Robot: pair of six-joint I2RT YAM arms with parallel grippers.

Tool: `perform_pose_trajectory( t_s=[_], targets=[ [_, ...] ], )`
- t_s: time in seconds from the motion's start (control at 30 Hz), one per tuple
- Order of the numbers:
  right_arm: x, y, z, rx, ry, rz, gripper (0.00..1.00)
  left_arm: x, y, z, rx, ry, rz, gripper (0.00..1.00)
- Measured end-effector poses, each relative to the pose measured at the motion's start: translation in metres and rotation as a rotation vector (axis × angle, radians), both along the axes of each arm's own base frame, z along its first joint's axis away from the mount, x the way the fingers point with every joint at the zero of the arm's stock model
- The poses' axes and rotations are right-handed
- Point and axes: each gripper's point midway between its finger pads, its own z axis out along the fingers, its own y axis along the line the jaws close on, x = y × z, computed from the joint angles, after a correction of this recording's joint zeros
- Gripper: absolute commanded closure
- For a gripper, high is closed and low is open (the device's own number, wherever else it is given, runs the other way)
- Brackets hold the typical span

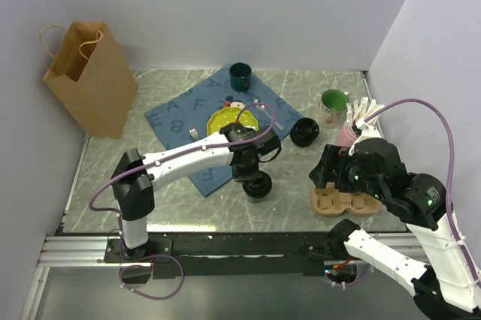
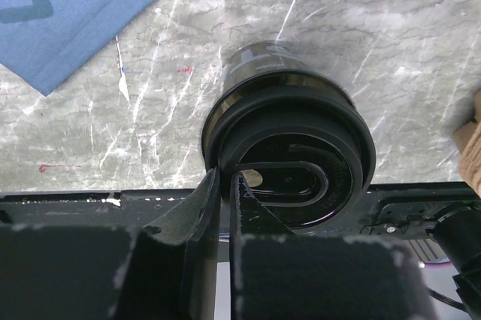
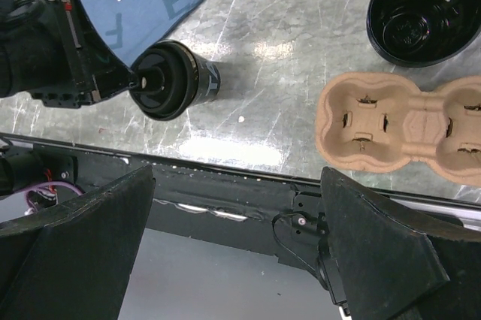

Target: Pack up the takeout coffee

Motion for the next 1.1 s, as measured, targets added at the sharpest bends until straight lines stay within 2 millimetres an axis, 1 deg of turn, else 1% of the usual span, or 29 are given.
perform_pose_trajectory(
  t_s=[0.1, 0.13, 0.17, 0.4, 0.53, 0.63, 0.73, 0.77, 0.83, 0.9, 0.97, 1.1],
  targets=[
    [0.0, 0.0, 0.0, 0.0, 0.0, 0.0, 0.01, -0.001, -0.001, -0.005, 0.01, 0.01, -0.001, 0.85],
    [0.0, 0.0, 0.0, 0.0, 0.0, 0.0, 0.01, -0.001, -0.001, -0.006, 0.012, 0.013, -0.001, 0.82],
    [0.0, 0.0, 0.0, 0.0, 0.0, 0.0, 0.01, -0.001, -0.001, -0.007, 0.013, 0.015, -0.001, 0.75],
    [0.0, 0.0, 0.0, -0.001, -0.001, 0.001, 0.01, -0.001, -0.001, -0.006, 0.017, 0.017, -0.001, 0.75],
    [0.0, 0.0, 0.0, -0.005, -0.003, 0.009, 0.02, 0.003, -0.007, 0.007, -0.005, -0.002, 0.001, 0.74],
    [0.0, 0.004, -0.003, 0.0, 0.003, 0.029, 0.02, 0.008, -0.011, 0.015, -0.023, -0.023, 0.004, 0.69],
    [0.0, 0.015, -0.011, 0.02, 0.023, 0.078, 0.02, 0.01, -0.011, 0.018, -0.019, -0.036, 0.008, 0.63],
    [-0.001, 0.02, -0.015, 0.029, 0.034, 0.1, 0.03, 0.01, -0.008, 0.018, -0.008, -0.041, 0.011, 0.6],
    [-0.003, 0.03, -0.02, 0.05, 0.058, 0.144, 0.03, 0.011, -0.004, 0.017, 0.009, -0.046, 0.014, 0.58],
    [-0.003, 0.042, -0.024, 0.081, 0.076, 0.193, 0.04, 0.012, -0.002, 0.018, 0.014, -0.054, 0.017, 0.53],
    [-0.001, 0.053, -0.028, 0.104, 0.09, 0.237, 0.06, 0.013, 0.001, 0.02, 0.003, -0.064, 0.021, 0.47],
    [0.005, 0.077, -0.036, 0.145, 0.145, 0.313, 0.09, 0.012, 0.011, 0.022, -0.056, -0.078, 0.016, 0.41]
  ],
)
